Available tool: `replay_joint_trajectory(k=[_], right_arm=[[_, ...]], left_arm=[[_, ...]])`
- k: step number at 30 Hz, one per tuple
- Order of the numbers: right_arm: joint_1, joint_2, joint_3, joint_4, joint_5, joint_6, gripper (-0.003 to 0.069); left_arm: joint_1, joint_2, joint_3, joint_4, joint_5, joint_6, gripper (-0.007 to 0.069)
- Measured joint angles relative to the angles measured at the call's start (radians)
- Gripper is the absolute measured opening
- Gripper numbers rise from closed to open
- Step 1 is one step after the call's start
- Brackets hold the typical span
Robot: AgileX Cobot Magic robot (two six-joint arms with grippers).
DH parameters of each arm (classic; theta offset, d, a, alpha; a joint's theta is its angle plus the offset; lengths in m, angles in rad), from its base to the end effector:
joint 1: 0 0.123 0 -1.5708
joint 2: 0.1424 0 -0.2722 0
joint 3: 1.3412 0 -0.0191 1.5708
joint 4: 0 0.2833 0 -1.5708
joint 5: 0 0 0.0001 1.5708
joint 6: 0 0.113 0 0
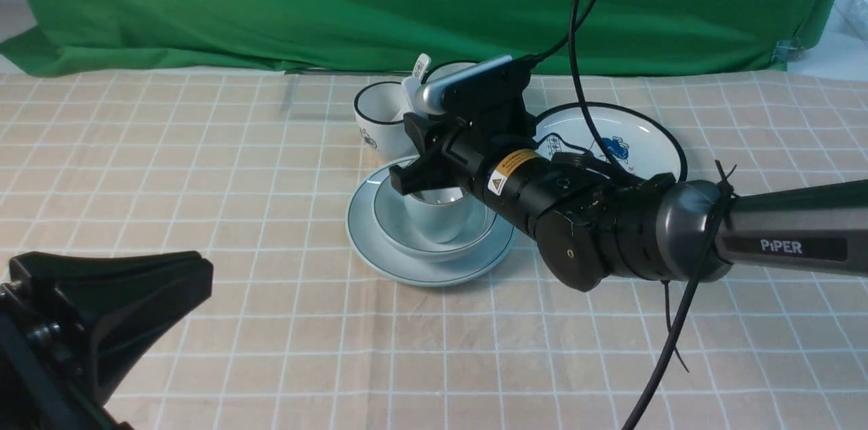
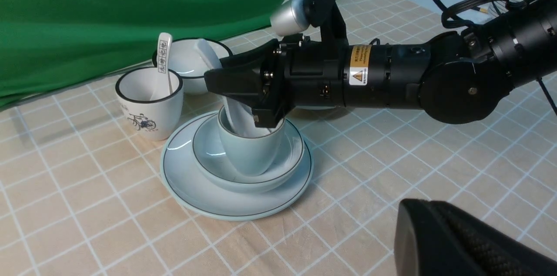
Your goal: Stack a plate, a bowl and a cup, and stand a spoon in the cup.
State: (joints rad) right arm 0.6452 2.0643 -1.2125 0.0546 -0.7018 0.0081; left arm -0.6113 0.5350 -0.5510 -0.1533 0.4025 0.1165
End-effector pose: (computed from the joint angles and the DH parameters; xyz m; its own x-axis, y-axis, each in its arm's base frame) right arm 0.3955 0.2927 0.1524 -0.0792 0.0027 -0.9969 -0.5697 0.8205 0.0475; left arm 0.1399 -0.1063 0.3089 -0.2534 0.1475 -0.9561 0.6137 0.7885 -0.0410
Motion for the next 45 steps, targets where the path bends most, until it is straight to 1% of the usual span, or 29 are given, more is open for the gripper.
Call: replay_joint_trajectory(k=[3,7,8,9,11,13,15,16,17,18,21,22,23,24,26,28,33,39,41,43,44,45], right_arm=[[0.0,-0.001,0.0,0.0,0.014,0.001,0.0327],[0.006,-0.031,0.0,0.0,0.088,0.001,0.0353],[0.013,-0.078,0.001,0.0,0.161,0.001,0.0358],[0.014,-0.085,0.002,0.0,0.17,0.001,0.0358],[0.022,-0.2,0.015,0.0,0.295,-0.008,0.036],[0.026,-0.255,0.021,0.0,0.373,-0.014,0.036],[0.034,-0.411,0.04,-0.001,0.578,-0.027,0.036],[0.035,-0.459,0.046,-0.001,0.629,-0.029,0.0357],[0.036,-0.518,0.056,-0.001,0.717,-0.029,0.035],[0.036,-0.595,0.075,-0.001,0.85,-0.029,0.0328],[0.036,-0.729,0.129,-0.001,1.022,-0.022,0.0257],[0.036,-0.73,0.133,-0.001,1.033,-0.022,0.0251],[0.036,-0.788,0.166,-0.001,1.101,-0.008,0.0204],[0.036,-0.811,0.175,-0.001,1.119,-0.001,0.0195],[0.036,-0.885,0.22,-0.001,1.221,0.027,0.0158],[0.036,-0.957,0.25,-0.001,1.306,0.039,0.0144],[0.036,-1.054,0.267,-0.001,1.354,0.053,0.0146],[0.036,-1.076,0.27,-0.001,1.36,0.053,0.016],[0.034,-1.079,0.271,-0.027,1.36,0.051,0.0161],[0.003,-1.1,0.286,-0.055,1.349,0.048,0.0136],[-0.031,-1.123,0.31,-0.055,1.332,0.045,0.0104],[-0.084,-1.165,0.356,-0.055,1.294,0.04,0.0064]], left_arm=[[0.0,0.0,0.0,0.0,0.0,0.0,0.0001],[0.0,0.0,0.0,0.0,0.0,0.0,0.0001],[0.0,0.0,0.0,0.0,-0.003,0.003,0.0001],[0.0,0.0,0.0,0.0,-0.003,0.004,0.0001],[0.0,-0.005,0.0,0.001,-0.02,0.016,0.0001],[0.0,-0.016,0.006,0.001,-0.034,0.026,0.0001],[0.0,-0.069,0.04,0.0,-0.088,0.069,0.0001],[0.0,-0.085,0.057,-0.001,-0.107,0.075,0.0001],[0.0,-0.112,0.082,-0.004,-0.143,0.079,0.0001],[0.0,-0.151,0.119,-0.004,-0.205,0.079,0.0001],[0.0,-0.188,0.181,0.004,-0.274,0.086,0.0001],[0.0,-0.192,0.184,0.005,-0.28,0.086,0.0001],[0.0,-0.198,0.208,0.012,-0.293,0.086,0.0001],[0.0,-0.199,0.216,0.012,-0.295,0.086,0.0001],[0.0,-0.2,0.243,0.021,-0.308,0.087,0.0001],[0.0,-0.2,0.273,0.038,-0.311,0.089,0.0001],[0.0,-0.2,0.306,0.048,-0.307,0.089,0.0001],[0.0,-0.2,0.317,0.05,-0.28,0.092,0.0001],[0.0,-0.2,0.319,0.05,-0.272,0.092,0.0001],[0.0,-0.2,0.319,0.05,-0.269,0.092,0.0001],[0.0,-0.2,0.319,0.05,-0.269,0.092,0.0001],[0.0,-0.2,0.319,0.05,-0.269,0.092,0.0001]])
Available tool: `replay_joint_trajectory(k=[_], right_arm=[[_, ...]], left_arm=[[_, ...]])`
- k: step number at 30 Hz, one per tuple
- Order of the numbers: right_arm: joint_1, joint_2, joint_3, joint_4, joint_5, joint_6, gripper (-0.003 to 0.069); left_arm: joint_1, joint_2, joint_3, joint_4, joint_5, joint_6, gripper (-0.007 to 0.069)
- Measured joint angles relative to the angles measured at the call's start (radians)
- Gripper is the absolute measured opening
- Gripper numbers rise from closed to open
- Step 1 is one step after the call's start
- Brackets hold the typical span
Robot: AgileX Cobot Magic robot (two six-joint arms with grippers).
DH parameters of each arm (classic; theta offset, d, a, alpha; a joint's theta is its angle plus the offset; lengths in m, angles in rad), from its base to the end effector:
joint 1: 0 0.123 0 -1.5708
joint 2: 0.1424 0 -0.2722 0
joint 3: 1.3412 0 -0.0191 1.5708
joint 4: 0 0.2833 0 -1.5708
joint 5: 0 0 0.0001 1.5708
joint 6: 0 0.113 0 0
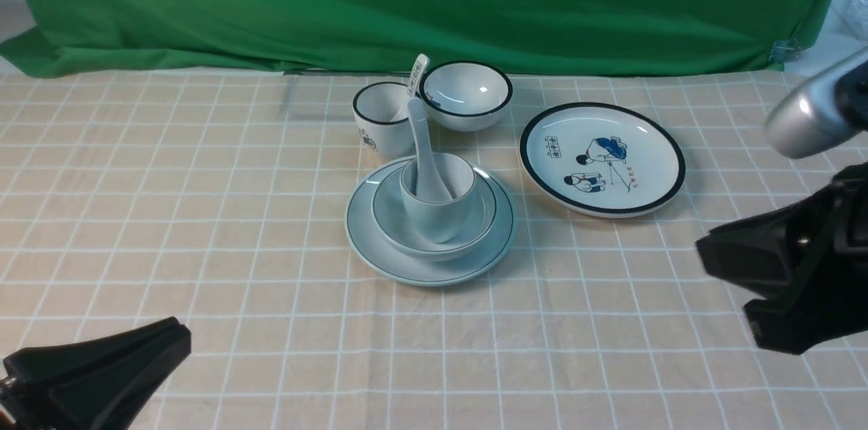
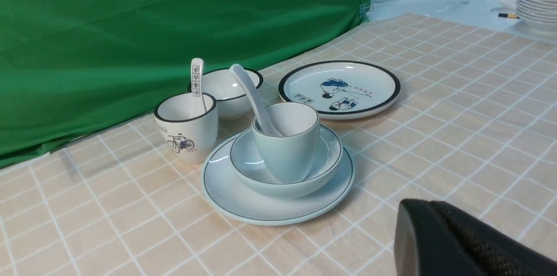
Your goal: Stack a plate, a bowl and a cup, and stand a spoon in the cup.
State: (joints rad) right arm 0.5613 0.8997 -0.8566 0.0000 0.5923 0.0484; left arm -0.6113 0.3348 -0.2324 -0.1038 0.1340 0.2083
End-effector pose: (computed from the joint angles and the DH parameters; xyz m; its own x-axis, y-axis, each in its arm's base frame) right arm 0.2043 0.1284 0.3306 -0.4664 -0.2361 -0.8525 -0.5103 0.8590 0.0413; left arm 0.1248 -0.0894 0.2460 -0.0589 0.1698 -0.9837 0.5946 0.7975 0.1020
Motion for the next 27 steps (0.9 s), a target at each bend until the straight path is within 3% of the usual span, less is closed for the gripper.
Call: replay_joint_trajectory(k=[6,10,15,27], right_arm=[[-0.297,-0.368,0.43,0.0,-0.303,-0.032,0.0019],[-0.418,-0.676,0.749,0.0,-0.468,-0.128,0.0019],[-0.459,-0.881,0.86,0.0,-0.384,-0.15,0.0019],[-0.459,-0.898,0.864,0.0,-0.352,-0.168,0.0043]], left_arm=[[0.0,0.0,0.0,0.0,0.0,0.001,0.0001],[0.0,0.0,0.0,0.0,0.0,0.001,0.0001],[0.0,0.0,0.0,0.001,0.0,0.001,0.0001],[0.0,0.0,0.0,0.004,-0.001,0.001,0.0001]])
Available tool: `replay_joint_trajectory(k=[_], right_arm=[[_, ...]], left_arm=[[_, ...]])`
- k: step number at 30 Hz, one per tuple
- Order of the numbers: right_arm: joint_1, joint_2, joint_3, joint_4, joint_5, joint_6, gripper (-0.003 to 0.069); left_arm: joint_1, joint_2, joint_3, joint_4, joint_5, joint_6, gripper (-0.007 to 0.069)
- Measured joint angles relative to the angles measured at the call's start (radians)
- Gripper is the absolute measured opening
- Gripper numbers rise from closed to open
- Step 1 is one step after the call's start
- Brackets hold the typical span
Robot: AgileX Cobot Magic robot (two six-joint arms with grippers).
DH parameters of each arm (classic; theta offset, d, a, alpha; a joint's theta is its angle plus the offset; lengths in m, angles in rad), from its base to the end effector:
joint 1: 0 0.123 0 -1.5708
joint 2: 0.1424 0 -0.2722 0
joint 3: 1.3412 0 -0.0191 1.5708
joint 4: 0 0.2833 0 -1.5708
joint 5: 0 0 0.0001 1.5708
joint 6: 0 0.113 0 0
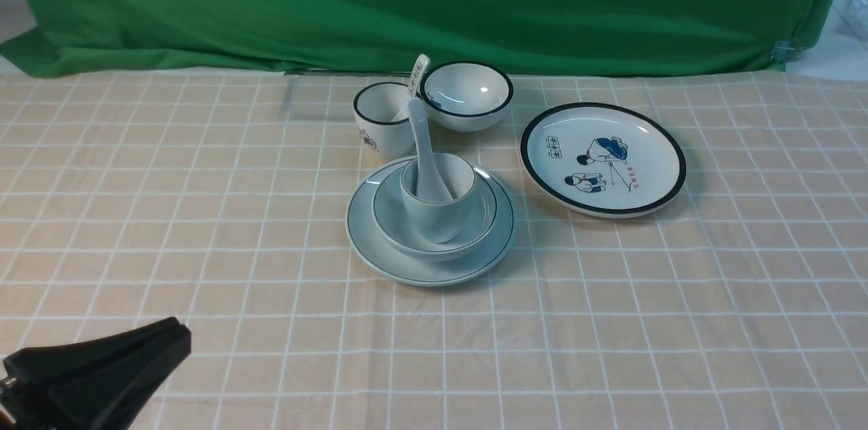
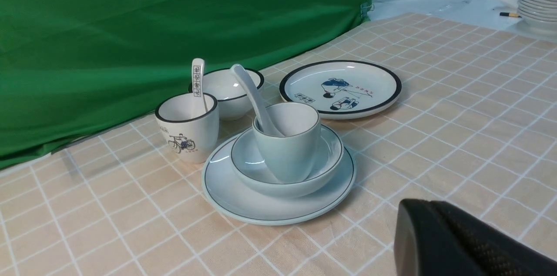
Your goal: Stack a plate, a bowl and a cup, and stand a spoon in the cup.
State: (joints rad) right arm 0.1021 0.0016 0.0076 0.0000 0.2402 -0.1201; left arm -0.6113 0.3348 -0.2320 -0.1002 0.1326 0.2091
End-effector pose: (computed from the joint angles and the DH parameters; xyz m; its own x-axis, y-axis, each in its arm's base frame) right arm 0.1224 0.0125 0.1848 -0.1473 -0.1355 -0.9798 -0.1204 0.9857 -0.1182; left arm 0.1249 -0.0893 0.2460 -0.0556 0.1727 -0.9834 0.5943 0.7972 0.1064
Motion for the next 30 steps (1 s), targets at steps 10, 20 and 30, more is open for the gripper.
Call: replay_joint_trajectory(k=[10,20,30], right_arm=[[0.0,0.0,0.0,0.0,0.0,0.0,0.0085],[0.0,-0.001,0.0,0.0,0.0,0.0,0.0111],[0.0,-0.002,0.0,0.0,0.0,0.0,0.0136]], left_arm=[[0.0,0.0,0.0,0.0,0.0,0.027,0.0001],[0.194,-0.103,0.0,0.045,-0.042,-0.053,0.0001],[0.62,-0.331,0.209,-0.001,0.055,-0.113,0.0001]])
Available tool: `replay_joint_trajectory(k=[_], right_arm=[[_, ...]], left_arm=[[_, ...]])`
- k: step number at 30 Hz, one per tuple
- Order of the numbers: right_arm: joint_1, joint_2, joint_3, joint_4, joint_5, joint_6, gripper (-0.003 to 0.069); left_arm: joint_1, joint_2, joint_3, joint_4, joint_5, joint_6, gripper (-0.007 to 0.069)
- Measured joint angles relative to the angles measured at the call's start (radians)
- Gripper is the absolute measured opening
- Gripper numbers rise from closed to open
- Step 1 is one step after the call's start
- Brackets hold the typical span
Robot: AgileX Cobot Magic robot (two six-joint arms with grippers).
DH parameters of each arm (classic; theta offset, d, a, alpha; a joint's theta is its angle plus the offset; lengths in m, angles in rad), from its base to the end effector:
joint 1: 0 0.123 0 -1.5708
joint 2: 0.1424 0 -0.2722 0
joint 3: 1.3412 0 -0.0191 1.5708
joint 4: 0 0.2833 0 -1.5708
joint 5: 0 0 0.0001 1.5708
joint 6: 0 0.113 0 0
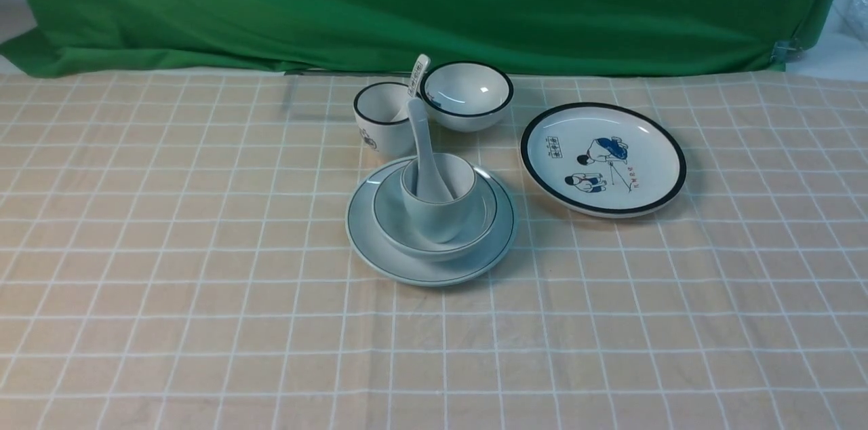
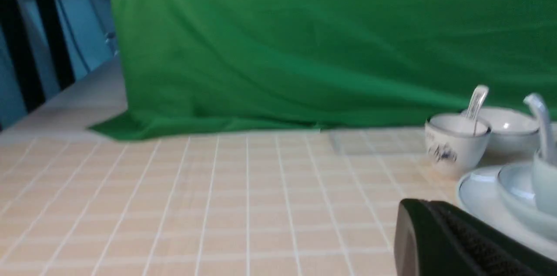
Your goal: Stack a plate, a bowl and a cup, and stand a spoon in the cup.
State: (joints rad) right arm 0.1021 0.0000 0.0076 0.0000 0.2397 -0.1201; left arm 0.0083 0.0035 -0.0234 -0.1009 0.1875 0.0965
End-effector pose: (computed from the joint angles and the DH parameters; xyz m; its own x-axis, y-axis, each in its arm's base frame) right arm 0.1223 0.0125 0.1851 -0.1452 -0.1353 -0.9801 -0.1202 0.9857 -0.1183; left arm 0.1230 -0.0011 0.2028 -0.0794 -0.0033 -0.9968 0.0102 0.9999 -0.0041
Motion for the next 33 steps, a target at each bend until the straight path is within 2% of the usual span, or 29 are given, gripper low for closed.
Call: replay_joint_trajectory(k=[4,33], right_arm=[[0.0,0.001,0.0,0.0,-0.001,0.0,0.0144],[0.0,0.001,0.0,0.0,-0.004,-0.001,0.0201]], left_arm=[[0.003,-0.003,0.031,-0.047,0.063,-0.015,0.0001],[0.003,-0.005,0.031,-0.049,0.05,-0.014,0.0002]])
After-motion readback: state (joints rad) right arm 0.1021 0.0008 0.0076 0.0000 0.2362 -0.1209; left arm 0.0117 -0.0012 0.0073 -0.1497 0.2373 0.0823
